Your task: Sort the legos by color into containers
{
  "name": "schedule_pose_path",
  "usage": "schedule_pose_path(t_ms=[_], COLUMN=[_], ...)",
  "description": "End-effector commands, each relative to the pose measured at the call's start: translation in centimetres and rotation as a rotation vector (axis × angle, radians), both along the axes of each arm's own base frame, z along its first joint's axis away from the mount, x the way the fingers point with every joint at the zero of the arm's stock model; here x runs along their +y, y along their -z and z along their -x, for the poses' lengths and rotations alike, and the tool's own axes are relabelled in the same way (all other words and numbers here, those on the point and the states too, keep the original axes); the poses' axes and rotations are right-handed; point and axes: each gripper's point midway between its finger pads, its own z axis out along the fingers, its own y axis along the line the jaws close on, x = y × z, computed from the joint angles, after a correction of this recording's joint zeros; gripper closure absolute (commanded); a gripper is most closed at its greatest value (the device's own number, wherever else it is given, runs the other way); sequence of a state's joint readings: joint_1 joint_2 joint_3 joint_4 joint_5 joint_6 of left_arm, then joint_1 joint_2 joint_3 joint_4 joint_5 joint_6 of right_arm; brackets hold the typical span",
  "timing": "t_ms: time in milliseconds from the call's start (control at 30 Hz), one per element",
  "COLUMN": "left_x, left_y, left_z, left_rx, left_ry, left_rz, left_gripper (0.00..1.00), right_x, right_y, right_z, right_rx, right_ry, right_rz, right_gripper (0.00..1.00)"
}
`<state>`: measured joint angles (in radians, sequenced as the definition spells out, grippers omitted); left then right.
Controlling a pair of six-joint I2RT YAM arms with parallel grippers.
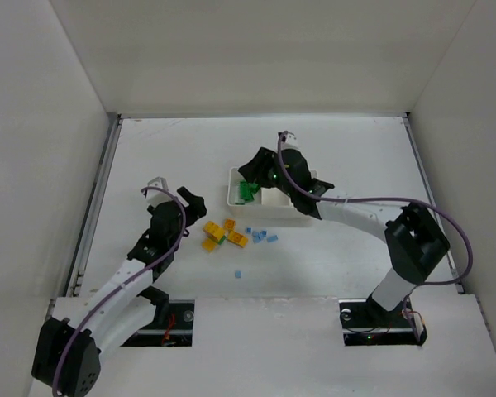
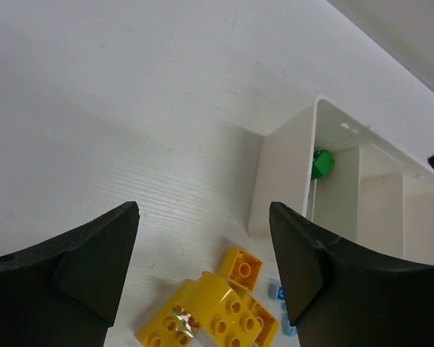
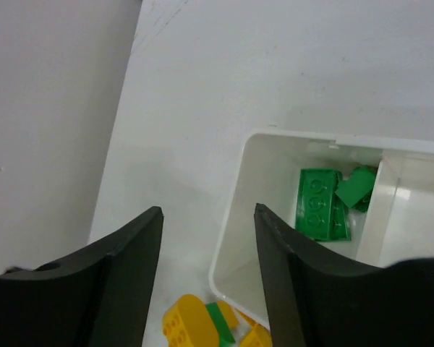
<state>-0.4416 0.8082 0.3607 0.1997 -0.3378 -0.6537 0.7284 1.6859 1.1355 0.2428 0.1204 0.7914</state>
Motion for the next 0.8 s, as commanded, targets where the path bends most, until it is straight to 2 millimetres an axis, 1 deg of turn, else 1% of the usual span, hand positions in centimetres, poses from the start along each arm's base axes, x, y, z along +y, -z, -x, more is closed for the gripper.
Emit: schedule_pose_path(t_ms=[0, 67, 133, 167, 200, 233, 267, 300, 367, 400, 433, 467, 533, 600, 767], left_x=[0.5, 0.6, 0.8, 0.9, 1.1, 1.2, 1.4, 1.5, 1.8, 1.9, 2.0, 2.0, 2.1, 2.3, 2.5], left_y=[0.6, 0.9, 1.3, 1.5, 1.8, 2.0, 2.2, 2.4, 2.6, 2.7, 2.7, 2.8, 3.0, 3.1, 3.3], left_z=[0.5, 0.5, 0.4, 0.4, 0.4, 0.4, 0.3, 0.3, 0.3, 0.4, 0.5, 0.6, 0.7, 0.7, 0.6], left_rx=[0.029, 0.051, 0.079, 0.093, 0.107, 0.118, 0.125, 0.131, 0.138, 0.142, 0.144, 0.148, 0.151, 0.155, 0.159], left_ry=[-0.007, -0.006, -0.014, -0.021, -0.031, -0.039, -0.046, -0.054, -0.066, -0.070, -0.072, -0.072, -0.074, -0.078, -0.087], left_rz=[0.020, 0.034, 0.055, 0.072, 0.085, 0.098, 0.107, 0.112, 0.115, 0.115, 0.115, 0.113, 0.112, 0.110, 0.110], left_gripper=[0.29, 0.29, 0.29, 0.30, 0.31, 0.33, 0.34, 0.36, 0.42, 0.45, 0.49, 0.51, 0.54, 0.55, 0.55], right_x=[0.8, 2.3, 3.9, 4.6, 5.1, 5.6, 6.1, 6.5, 7.3, 7.7, 8.0, 8.4, 8.9, 9.3, 10.3], right_y=[-2.8, -2.4, -1.4, -0.8, -0.2, 0.6, 1.4, 2.2, 3.2, 3.6, 3.8, 4.0, 4.6, 5.3, 6.5], right_z=[3.1, 6.1, 9.5, 11.0, 12.1, 13.0, 13.8, 14.3, 14.9, 15.2, 15.4, 15.5, 15.3, 15.1, 14.4], right_rx=[-0.122, -0.156, -0.183, -0.191, -0.194, -0.196, -0.201, -0.201, -0.203, -0.205, -0.210, -0.218, -0.215, -0.202, -0.180], right_ry=[-0.090, -0.212, -0.350, -0.409, -0.448, -0.481, -0.513, -0.534, -0.565, -0.580, -0.592, -0.602, -0.603, -0.609, -0.612], right_rz=[0.036, 0.081, 0.132, 0.156, 0.180, 0.203, 0.228, 0.249, 0.275, 0.285, 0.292, 0.304, 0.323, 0.342, 0.374], right_gripper=[0.45, 0.58, 0.78, 0.81, 0.81, 0.78, 0.70, 0.60, 0.36, 0.30, 0.25, 0.22, 0.21, 0.21, 0.25])
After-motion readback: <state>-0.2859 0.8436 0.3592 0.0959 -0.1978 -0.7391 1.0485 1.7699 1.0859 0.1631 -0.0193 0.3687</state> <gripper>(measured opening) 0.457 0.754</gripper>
